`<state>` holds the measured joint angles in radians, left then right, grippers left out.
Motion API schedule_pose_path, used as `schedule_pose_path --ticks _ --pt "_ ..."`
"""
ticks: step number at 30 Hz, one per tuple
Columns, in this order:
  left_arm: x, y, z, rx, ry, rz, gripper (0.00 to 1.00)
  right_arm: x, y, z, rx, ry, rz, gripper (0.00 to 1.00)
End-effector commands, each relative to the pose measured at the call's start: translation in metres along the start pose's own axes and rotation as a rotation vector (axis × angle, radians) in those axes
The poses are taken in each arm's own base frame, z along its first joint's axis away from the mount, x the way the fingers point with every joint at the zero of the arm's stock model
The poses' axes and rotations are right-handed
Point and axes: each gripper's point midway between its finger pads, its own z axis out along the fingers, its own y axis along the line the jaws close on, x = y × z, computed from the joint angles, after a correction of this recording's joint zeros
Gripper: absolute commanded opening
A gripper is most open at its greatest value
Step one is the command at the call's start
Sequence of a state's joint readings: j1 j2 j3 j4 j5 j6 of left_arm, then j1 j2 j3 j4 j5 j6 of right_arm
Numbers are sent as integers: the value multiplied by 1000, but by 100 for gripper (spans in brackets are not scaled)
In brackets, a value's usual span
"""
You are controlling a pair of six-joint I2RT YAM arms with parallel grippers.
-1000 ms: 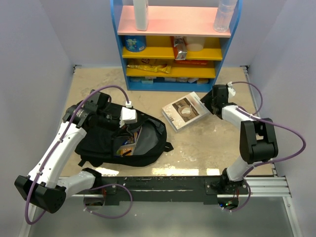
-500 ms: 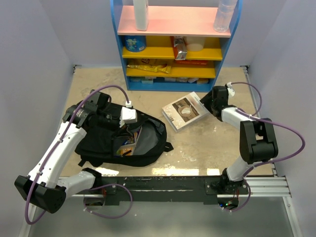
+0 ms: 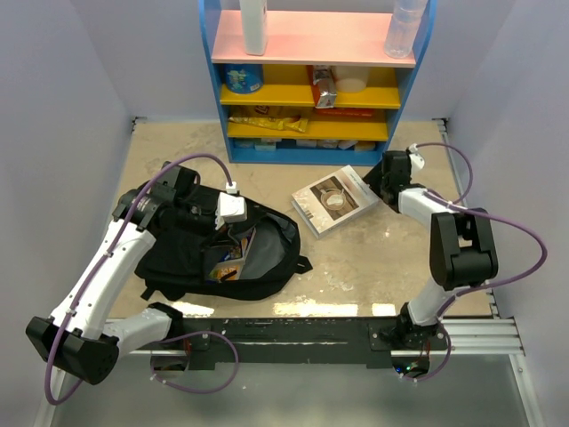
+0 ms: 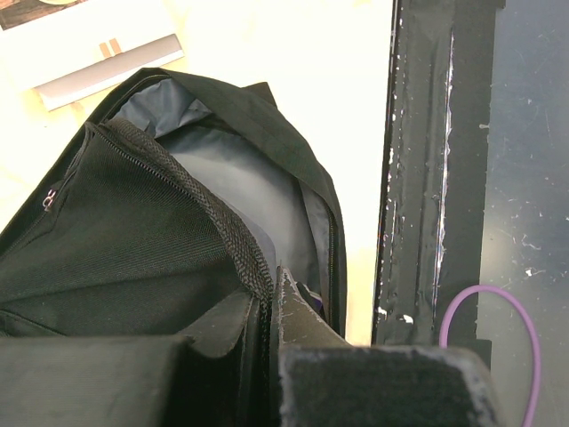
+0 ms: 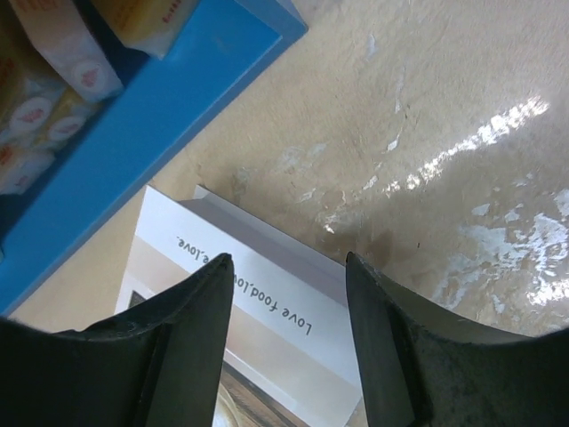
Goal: Pack the student bag
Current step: Pick up the book from the center of the board.
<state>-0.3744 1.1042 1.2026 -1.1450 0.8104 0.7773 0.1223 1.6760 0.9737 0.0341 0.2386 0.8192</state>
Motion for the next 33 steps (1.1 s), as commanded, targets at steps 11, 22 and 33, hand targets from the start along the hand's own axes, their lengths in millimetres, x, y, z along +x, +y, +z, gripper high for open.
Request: schedule_pose_path --ticks 11,22,33 --pt "-14 -8 -2 19 -59 29 0 74 -6 -44 -131 194 133 50" --pt "-17 -8 -1 31 -70 32 0 73 -20 -79 -116 138 141 54" --pt "-17 -8 -9 -7 -51 32 0 32 26 3 -116 69 95 58"
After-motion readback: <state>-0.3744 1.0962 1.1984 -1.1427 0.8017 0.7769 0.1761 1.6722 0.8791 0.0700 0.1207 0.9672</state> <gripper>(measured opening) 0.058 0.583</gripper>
